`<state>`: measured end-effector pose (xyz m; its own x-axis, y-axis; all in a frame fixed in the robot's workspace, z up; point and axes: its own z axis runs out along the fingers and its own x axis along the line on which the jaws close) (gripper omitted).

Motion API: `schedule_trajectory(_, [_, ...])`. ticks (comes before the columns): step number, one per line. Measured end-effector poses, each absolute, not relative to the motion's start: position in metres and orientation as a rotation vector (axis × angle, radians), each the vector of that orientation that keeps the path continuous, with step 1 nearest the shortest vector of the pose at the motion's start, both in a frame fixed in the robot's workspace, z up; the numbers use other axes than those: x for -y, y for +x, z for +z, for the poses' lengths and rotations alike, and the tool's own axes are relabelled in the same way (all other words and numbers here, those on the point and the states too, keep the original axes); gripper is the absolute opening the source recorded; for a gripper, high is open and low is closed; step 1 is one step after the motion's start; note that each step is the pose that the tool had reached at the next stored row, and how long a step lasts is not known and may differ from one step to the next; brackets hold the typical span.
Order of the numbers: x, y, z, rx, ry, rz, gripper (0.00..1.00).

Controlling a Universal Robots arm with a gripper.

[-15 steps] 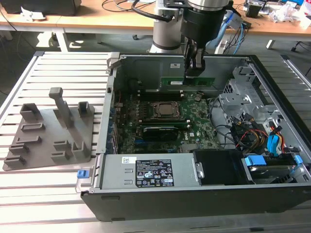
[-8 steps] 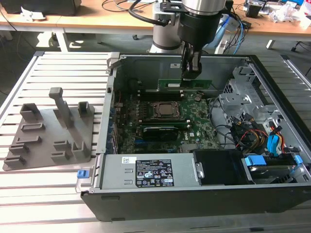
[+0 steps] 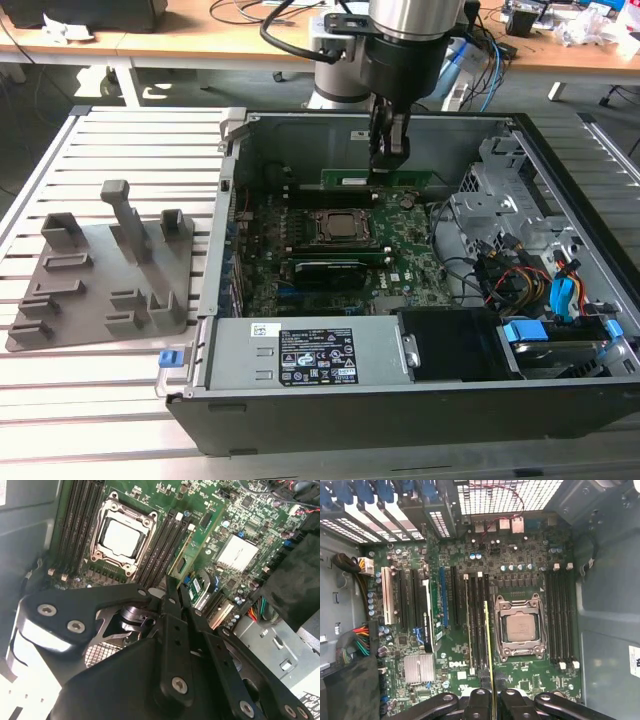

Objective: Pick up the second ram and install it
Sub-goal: 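Pick up the second ram and move it above second insertion slot, then insert the second ram into the second slot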

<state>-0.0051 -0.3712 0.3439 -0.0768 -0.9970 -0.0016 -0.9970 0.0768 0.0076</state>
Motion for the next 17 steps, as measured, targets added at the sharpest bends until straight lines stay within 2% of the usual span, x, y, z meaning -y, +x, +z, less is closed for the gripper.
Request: schedule_trajectory(17, [0.3720,-0.0066,0.3375,2.302,2.132,-0.010,0.14])
